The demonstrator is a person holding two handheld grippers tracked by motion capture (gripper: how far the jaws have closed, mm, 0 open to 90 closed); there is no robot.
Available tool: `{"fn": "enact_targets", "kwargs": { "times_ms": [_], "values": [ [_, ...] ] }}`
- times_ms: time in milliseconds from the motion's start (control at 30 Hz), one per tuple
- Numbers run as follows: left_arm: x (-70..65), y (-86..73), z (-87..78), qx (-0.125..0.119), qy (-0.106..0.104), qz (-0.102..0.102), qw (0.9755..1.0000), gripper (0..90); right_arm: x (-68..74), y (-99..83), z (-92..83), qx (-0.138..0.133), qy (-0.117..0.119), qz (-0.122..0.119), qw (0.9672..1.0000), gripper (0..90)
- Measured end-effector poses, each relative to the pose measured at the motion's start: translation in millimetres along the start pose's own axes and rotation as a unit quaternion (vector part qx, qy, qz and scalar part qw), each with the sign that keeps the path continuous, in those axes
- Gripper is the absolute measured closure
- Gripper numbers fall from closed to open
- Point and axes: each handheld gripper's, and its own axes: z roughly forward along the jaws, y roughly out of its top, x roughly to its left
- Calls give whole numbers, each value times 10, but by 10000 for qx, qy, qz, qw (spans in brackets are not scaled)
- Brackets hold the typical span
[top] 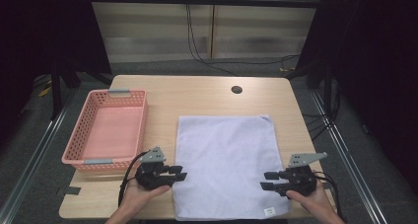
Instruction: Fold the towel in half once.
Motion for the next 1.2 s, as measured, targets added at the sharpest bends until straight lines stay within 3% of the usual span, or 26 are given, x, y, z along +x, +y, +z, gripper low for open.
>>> {"fn": "enact_targets", "kwargs": {
  "times_ms": [167, 300, 367, 400, 433, 500, 600, 733, 900, 967, 1000, 1200],
  "values": [
    [218, 148, 258, 194, 125, -98, 9997, 635, -212, 142, 228, 190, -228, -25, 9996, 528],
    [376, 226, 389, 265, 325, -145, 9990, 633, -498, 242, 400, 317, -599, 99, 9977, 528],
    [446, 225, 441, 188, 320, -304, 9988, 642, -600, 278, 467, 358, -809, 21, 9961, 528],
    [446, 225, 441, 188, 320, -304, 9988, 657, -600, 278, 467, 358, -809, 21, 9961, 528],
    [438, 188, 493, 410, 415, -140, 9982, 667, -702, 293, 547, 470, -953, 60, 9943, 528],
    [386, 125, 499, 381, 472, -16, 9982, 665, -698, 283, 548, 449, -953, 94, 9944, 524],
    [346, 62, 441, 380, 437, -57, 9983, 701, -630, 208, 502, 454, -946, 1, 9945, 524],
    [197, -28, 374, 437, 438, 118, 9980, 727, -492, 68, 387, 521, -753, -19, 9958, 526],
    [-7, -136, 281, 614, 228, 286, 9974, 740, -343, -81, 251, 642, -457, 91, 9968, 567],
    [-29, -150, 261, 664, 153, 258, 9973, 746, -330, -95, 237, 670, -412, 88, 9969, 571],
    [-72, -182, 237, 683, 61, 126, 9976, 746, -308, -108, 221, 721, -368, 54, 9967, 571],
    [-314, -352, 81, 867, -250, 272, 9955, 751, -96, -229, 127, 991, -3, -6, 9951, 572]
  ]
}}
